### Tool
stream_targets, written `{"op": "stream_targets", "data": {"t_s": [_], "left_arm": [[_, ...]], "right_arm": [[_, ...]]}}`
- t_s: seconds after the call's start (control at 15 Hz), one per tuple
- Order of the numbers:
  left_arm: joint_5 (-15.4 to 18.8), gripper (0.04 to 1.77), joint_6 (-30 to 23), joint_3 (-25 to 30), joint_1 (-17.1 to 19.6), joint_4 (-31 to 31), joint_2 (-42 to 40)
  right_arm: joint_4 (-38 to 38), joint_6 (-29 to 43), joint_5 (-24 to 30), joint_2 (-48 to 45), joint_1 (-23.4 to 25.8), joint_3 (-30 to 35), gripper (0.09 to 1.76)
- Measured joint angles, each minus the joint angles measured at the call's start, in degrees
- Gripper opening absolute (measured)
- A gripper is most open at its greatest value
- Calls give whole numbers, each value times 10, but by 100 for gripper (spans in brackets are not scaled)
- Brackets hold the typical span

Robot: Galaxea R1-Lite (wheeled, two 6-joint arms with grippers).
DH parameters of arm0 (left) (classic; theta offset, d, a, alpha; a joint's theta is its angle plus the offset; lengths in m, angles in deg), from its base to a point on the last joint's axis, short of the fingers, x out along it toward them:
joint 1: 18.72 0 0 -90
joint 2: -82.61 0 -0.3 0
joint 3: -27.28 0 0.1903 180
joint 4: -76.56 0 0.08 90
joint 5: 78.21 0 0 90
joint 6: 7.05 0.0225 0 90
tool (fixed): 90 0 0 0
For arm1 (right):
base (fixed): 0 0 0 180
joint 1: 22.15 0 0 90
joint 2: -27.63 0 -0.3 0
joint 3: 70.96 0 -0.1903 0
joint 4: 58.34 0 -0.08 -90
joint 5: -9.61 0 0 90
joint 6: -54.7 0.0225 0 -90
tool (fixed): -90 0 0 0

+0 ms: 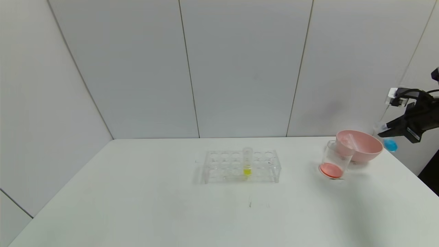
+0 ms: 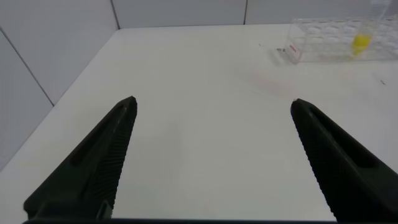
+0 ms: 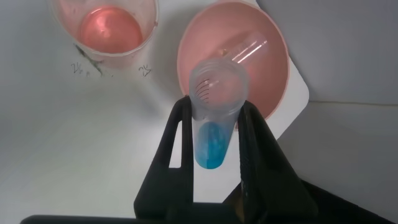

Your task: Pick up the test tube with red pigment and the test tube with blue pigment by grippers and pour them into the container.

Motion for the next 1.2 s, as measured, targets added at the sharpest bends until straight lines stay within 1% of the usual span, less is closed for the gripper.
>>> {"op": "stream_targets", "data": {"t_s": [0.2,0.4,0.53,0.73,1.07,1.2], "left_arm": [[0,176,0,0,0,0,0],[0,176,0,0,0,0,0],[0,176,0,0,0,0,0],[0,176,0,0,0,0,0],[0,176,0,0,0,0,0],[0,176,0,0,0,0,0]], "right_arm": [[5,-18,-12,17,-23,-22,49],[3,-51,-81,23,-47,-25,49],[3,-72,-106,23,-58,-27,49],[7,-104,-158,22,-71,-28,49],[3,-138,-195,16,-91,-28,49],[3,-145,-202,13,-100,-28,49]]}}
